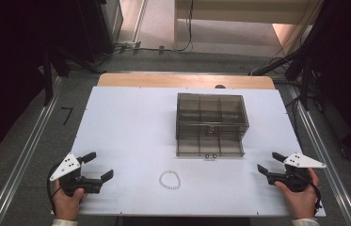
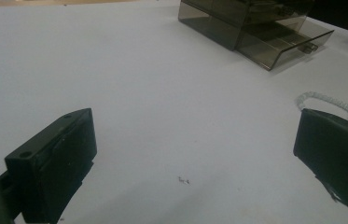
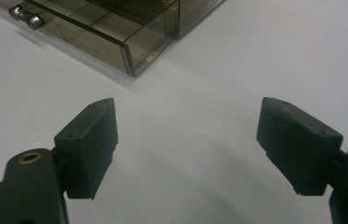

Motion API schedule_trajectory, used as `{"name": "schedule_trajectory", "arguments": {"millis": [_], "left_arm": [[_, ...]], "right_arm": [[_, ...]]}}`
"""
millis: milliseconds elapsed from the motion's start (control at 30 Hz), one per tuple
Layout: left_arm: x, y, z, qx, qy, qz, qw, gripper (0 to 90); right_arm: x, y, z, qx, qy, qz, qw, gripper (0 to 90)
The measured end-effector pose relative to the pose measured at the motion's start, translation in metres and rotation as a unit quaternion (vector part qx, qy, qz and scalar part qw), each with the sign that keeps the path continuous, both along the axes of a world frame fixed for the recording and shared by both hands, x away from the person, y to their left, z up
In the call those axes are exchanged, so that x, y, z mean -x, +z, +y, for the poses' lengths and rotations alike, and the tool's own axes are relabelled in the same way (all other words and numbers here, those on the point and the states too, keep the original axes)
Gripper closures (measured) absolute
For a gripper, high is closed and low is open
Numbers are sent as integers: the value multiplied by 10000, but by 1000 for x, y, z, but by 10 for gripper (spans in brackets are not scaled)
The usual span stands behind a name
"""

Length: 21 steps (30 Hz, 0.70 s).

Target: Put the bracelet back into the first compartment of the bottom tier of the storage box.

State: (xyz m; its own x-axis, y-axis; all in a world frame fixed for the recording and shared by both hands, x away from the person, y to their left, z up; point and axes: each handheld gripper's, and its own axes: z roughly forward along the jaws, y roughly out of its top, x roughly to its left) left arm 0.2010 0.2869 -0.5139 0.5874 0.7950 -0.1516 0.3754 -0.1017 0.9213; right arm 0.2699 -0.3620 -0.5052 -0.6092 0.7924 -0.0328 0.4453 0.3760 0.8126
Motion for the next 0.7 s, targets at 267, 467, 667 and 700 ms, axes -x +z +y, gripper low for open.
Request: {"name": "schedule_trajectory", "arguments": {"millis": [267,467,667,700], "left_arm": [[0,0,0,9,-6,5,10000,0],[0,0,0,14,-9,5,10000,0],[0,0,0,12,-2,5,10000,0],[0,0,0,16,2,7,10000,0]], "right_arm": [[1,0,0,-6,33,-18,10000,195],[2,0,3,-35,73,2,10000,195],[3,1,8,-61,164,-26,9998,199],[4,2,11,-54,207,-56,9998,199]]}}
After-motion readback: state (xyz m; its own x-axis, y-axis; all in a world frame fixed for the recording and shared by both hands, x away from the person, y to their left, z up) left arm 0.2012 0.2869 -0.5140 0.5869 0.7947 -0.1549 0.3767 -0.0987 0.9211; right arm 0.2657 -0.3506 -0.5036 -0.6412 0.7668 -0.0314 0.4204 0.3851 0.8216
